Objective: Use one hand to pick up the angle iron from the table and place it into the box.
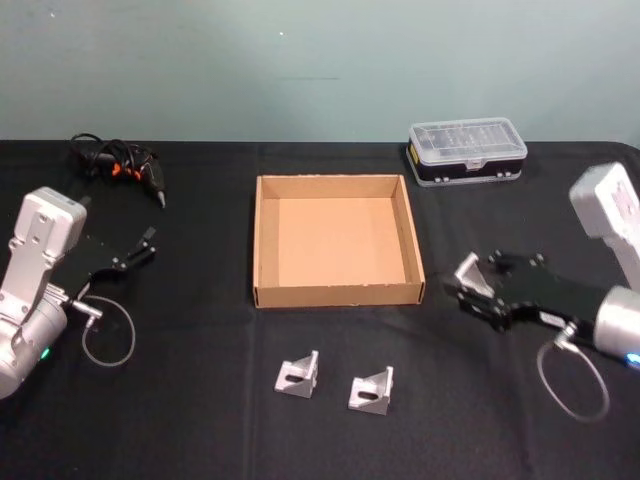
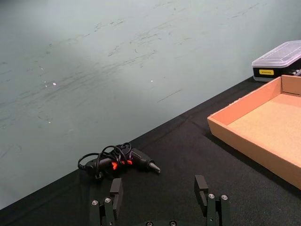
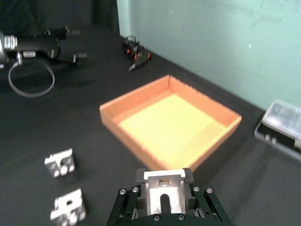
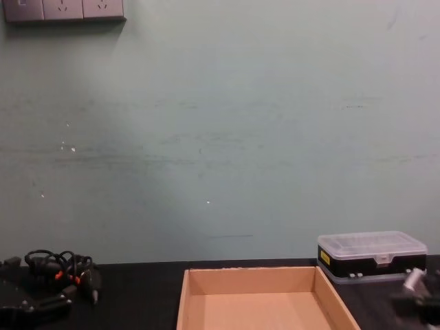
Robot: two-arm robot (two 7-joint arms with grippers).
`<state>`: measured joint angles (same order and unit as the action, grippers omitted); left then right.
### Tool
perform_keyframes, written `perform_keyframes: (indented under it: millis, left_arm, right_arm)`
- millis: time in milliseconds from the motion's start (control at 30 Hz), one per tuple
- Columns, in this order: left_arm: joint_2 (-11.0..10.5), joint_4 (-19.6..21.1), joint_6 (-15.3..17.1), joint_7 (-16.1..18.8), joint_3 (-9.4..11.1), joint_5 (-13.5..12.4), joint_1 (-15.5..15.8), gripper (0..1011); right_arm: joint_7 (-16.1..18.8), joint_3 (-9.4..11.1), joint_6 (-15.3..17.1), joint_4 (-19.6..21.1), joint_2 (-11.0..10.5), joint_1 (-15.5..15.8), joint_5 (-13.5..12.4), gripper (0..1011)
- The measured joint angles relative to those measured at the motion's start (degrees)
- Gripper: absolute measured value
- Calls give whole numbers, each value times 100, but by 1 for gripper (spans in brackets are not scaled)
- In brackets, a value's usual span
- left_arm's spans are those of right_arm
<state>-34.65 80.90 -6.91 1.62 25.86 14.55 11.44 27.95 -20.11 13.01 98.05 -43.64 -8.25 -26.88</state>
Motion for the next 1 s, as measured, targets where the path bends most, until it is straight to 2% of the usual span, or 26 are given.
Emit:
perform_keyframes:
  millis: [233, 500, 733, 1000]
  left_arm:
    - [0, 0, 0, 0, 0, 0, 0, 1000]
    - [0, 0, 0, 0, 0, 0, 0, 1000]
    - [0, 0, 0, 0, 0, 0, 0, 1000]
    - [0, 0, 0, 0, 0, 0, 0, 1000]
  right_arm:
    - [-68, -331, 137, -270, 495, -589, 311, 451]
    - [-53, -738, 280, -903, 1121, -1314, 660, 451]
    - [-26, -995, 393, -1534, 1557, -1814, 928, 451]
    - [5, -1156, 450, -2229, 1917, -2188, 1165, 451]
